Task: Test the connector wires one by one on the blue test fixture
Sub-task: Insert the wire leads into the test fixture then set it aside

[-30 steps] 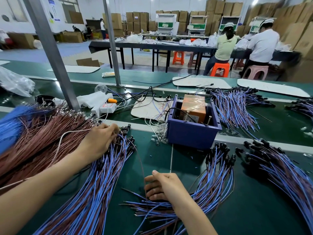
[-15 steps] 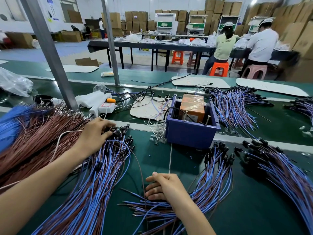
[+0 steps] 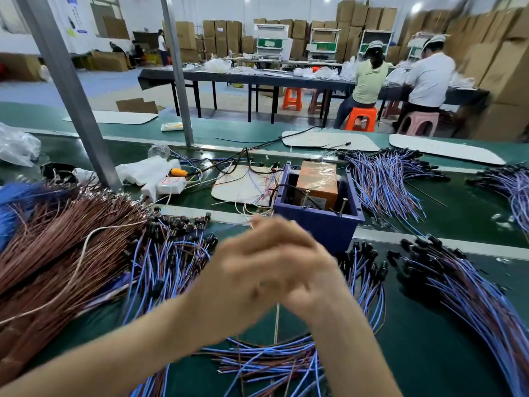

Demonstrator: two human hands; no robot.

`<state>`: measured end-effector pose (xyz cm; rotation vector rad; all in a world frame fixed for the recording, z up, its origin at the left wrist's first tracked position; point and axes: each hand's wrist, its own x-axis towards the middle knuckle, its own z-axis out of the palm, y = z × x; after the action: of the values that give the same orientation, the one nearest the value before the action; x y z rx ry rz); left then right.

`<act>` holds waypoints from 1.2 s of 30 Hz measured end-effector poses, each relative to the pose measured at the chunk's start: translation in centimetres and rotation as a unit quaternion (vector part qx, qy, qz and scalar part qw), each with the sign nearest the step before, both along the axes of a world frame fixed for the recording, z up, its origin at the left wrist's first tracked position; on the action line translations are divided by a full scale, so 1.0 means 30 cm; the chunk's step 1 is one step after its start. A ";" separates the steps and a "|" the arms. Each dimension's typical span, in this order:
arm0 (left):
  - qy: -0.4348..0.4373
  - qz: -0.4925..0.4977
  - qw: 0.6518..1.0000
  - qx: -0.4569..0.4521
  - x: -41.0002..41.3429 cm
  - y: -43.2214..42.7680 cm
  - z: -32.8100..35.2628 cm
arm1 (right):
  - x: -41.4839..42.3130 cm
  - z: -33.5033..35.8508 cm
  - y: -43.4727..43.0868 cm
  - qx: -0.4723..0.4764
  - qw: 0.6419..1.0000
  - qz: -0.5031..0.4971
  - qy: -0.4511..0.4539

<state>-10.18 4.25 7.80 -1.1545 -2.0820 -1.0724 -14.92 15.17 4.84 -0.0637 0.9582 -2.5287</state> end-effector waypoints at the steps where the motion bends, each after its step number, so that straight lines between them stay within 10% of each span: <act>1: -0.015 -0.050 0.998 -0.029 0.034 -0.002 -0.038 | -0.013 0.017 0.050 -0.020 0.998 -0.051 -0.034; 6: -0.196 -0.171 0.961 -0.091 0.092 -0.044 -0.215 | -0.030 0.040 0.274 -0.071 0.932 -0.351 -0.056; 10: -0.107 -0.042 0.971 -0.210 0.030 -0.015 -0.254 | -0.029 -0.003 0.303 0.040 0.893 -0.448 -0.032; 15: -0.142 0.040 0.988 0.053 -0.078 0.076 -0.095 | -0.028 -0.065 0.227 0.193 0.879 -0.434 0.036; 21: -0.413 -0.007 0.886 0.211 -0.259 0.220 0.043 | 0.008 -0.104 0.202 0.327 0.831 -0.421 0.157; 31: -0.155 -0.243 0.901 0.323 -0.130 0.255 0.182 | 0.066 0.094 0.325 0.470 0.566 -0.545 0.403; 36: -0.135 -0.215 0.906 0.339 -0.126 0.232 0.144 | 0.071 0.057 0.317 0.477 0.544 -0.543 0.427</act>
<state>-13.96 11.19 12.12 -1.1494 -1.4195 -2.0592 -12.79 24.68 6.54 -0.5469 3.5841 -2.1621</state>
